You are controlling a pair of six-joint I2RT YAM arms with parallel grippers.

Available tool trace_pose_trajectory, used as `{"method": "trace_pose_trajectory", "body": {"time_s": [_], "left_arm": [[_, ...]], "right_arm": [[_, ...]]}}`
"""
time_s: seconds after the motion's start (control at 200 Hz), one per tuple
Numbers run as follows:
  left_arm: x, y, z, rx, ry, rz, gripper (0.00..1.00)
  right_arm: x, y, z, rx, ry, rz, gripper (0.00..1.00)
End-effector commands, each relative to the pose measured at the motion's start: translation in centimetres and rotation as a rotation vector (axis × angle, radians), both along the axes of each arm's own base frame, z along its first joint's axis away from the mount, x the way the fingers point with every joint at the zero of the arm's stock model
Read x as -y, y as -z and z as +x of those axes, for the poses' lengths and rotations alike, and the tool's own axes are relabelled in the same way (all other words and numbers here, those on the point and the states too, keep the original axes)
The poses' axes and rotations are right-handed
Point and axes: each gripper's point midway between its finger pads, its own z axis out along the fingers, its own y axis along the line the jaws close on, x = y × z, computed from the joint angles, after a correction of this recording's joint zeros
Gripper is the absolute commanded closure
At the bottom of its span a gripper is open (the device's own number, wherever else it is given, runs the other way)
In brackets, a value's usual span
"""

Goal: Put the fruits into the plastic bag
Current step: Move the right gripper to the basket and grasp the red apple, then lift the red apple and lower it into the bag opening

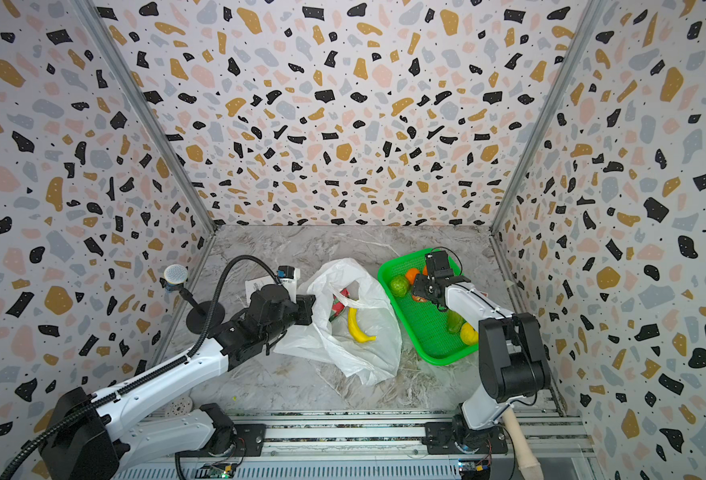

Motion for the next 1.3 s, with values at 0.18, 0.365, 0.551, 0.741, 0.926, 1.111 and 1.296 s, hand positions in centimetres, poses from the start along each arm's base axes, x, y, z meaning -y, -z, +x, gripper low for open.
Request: {"method": "trace_pose_trajectory", "body": {"time_s": [0.18,0.365,0.551,0.741,0.926,1.111,1.296], "left_arm": [[0.0,-1.5,0.3,0.057,-0.002,-0.012,1.0],[0.0,-1.5,0.3,0.056,-0.006,-0.009,1.0],[-0.1,-1.1,0.6,0.044,-0.02,0.008,1.0],[-0.6,-0.8,0.6,0.031,-0.049,0.014,1.0],[-0.6,-0.5,0.9,0.016,-0.065,0.017,1.0],[-0.5,-0.2,1.0,0.003,-0.065,0.017,1.0],[-0.6,-0.3,0.9,0.007,-0.073,0.019,1.0]], "right_arm": [[0.0,1.2,1.9,0.004,0.025,0.049,0.29],[-0.1,2.3,1.0,-0.004,0.038,0.075,0.35],[-0.2,1.7,-1.4,0.034,0.042,0.12,0.5],[-0.6,-0.9,-4.8,0.119,0.036,0.156,0.6],[-3.4,-5.7,-6.7,0.256,-0.086,0.171,0.66],[-12.0,-11.3,-9.9,0.422,-0.467,0.193,0.66],[-19.7,-8.9,-14.6,0.354,-0.81,0.198,0.64]]}}
